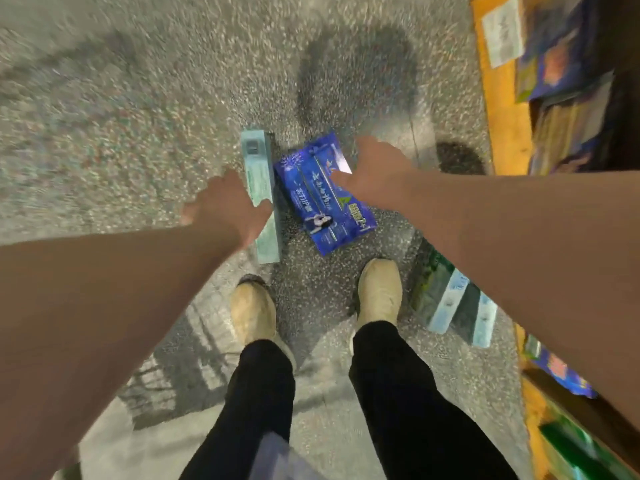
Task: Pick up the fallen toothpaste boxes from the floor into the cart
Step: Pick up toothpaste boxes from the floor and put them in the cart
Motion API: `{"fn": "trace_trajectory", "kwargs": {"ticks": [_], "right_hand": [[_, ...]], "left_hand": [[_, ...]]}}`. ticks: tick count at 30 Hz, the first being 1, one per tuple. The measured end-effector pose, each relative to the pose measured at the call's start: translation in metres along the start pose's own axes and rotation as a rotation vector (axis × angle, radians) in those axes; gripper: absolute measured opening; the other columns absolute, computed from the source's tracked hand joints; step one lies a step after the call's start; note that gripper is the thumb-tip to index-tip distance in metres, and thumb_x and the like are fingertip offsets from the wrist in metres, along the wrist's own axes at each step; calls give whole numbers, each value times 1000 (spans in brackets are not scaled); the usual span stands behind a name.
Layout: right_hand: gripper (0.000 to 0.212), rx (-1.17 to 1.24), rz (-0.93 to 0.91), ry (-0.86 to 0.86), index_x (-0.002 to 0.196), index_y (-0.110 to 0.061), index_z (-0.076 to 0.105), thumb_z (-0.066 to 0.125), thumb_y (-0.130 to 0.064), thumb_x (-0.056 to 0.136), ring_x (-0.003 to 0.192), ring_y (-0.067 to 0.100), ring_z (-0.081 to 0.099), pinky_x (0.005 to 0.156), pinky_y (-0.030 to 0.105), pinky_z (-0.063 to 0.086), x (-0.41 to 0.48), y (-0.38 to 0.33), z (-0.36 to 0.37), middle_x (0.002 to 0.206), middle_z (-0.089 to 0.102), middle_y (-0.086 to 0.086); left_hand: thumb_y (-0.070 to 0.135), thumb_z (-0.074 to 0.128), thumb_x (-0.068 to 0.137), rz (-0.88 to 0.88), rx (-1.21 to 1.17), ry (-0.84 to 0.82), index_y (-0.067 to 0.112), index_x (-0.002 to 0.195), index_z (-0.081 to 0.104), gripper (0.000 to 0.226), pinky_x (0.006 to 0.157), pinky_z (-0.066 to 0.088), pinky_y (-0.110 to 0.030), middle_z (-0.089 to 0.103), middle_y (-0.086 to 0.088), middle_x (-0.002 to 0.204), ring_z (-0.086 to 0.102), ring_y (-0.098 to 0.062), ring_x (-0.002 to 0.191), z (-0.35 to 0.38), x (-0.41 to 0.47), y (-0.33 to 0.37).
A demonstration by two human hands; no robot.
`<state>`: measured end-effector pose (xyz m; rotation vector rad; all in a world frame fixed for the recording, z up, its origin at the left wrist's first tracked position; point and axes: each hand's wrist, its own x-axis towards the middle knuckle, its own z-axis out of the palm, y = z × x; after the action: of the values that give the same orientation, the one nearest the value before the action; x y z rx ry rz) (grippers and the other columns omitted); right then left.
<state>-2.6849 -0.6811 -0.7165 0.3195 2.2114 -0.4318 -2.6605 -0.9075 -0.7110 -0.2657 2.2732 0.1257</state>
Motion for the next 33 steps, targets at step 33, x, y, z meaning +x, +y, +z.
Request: {"fn": "trace_trajectory", "kwargs": {"ticks": [33], "right_hand": [[52,501,239,133,104,-20,48,64,-57,71,85,28,65,82,44,56,49,-28,132,99,63,2]], "left_hand": [[41,54,98,-136,-486,31,25,147,8,70,69,47,-43,56,-14,132,61,-35,93,116,52,13]]}}
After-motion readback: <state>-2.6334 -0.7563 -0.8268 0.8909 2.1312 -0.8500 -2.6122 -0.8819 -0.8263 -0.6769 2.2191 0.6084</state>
